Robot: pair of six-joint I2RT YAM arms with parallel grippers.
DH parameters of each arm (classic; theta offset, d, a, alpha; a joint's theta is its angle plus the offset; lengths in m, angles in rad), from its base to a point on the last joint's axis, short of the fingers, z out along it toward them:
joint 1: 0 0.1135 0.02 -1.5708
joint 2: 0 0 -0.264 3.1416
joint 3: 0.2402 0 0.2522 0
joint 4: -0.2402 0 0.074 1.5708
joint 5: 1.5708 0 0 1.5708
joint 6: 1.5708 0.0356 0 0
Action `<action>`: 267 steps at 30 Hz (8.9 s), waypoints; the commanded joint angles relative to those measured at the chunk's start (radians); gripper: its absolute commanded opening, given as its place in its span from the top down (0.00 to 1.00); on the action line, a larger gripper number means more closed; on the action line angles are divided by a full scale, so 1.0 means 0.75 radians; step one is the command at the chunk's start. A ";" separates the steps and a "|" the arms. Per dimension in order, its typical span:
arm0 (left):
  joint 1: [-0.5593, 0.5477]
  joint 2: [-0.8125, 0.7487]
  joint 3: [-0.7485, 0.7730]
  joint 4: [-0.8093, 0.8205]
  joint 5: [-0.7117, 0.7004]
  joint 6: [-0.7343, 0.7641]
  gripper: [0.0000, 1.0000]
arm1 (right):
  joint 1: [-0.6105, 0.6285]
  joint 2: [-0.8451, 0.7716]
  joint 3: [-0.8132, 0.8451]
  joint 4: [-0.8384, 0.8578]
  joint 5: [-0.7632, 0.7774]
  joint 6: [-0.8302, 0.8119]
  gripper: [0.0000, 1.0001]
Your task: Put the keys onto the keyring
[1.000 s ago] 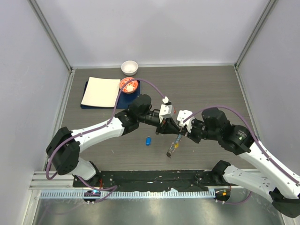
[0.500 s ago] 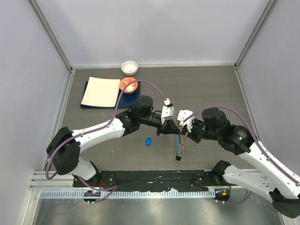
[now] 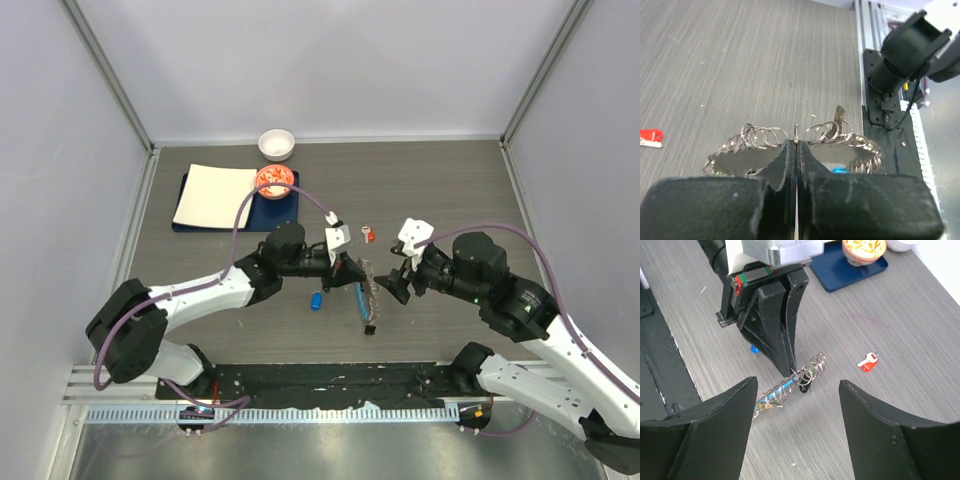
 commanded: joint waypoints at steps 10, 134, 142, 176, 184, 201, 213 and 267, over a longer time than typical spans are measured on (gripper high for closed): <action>0.138 -0.361 -0.031 0.156 -0.251 -0.104 1.00 | 0.006 -0.041 -0.092 0.342 0.231 0.215 0.16; 0.234 -0.891 -0.205 -0.604 -0.322 0.184 1.00 | 0.368 0.202 -0.358 0.668 0.628 0.113 0.99; 0.234 -0.713 -0.303 -0.119 -0.060 0.280 1.00 | 0.370 0.122 -0.282 0.489 0.564 -0.012 0.99; 0.183 -0.508 -0.260 0.125 0.272 0.360 1.00 | 0.370 0.188 -0.202 0.487 0.188 -0.170 0.99; 0.175 -0.514 -0.260 0.121 0.274 0.358 1.00 | 0.370 0.180 -0.204 0.487 0.217 -0.166 0.99; 0.169 -0.518 -0.258 0.080 0.229 0.382 1.00 | 0.370 0.167 -0.206 0.487 0.172 -0.158 0.99; 0.169 -0.508 -0.334 0.139 0.190 0.431 1.00 | 0.370 0.180 -0.233 0.483 0.213 -0.145 0.99; 0.169 -0.531 -0.718 0.515 0.161 0.346 1.00 | 0.370 0.435 -0.280 0.555 0.049 -0.113 0.99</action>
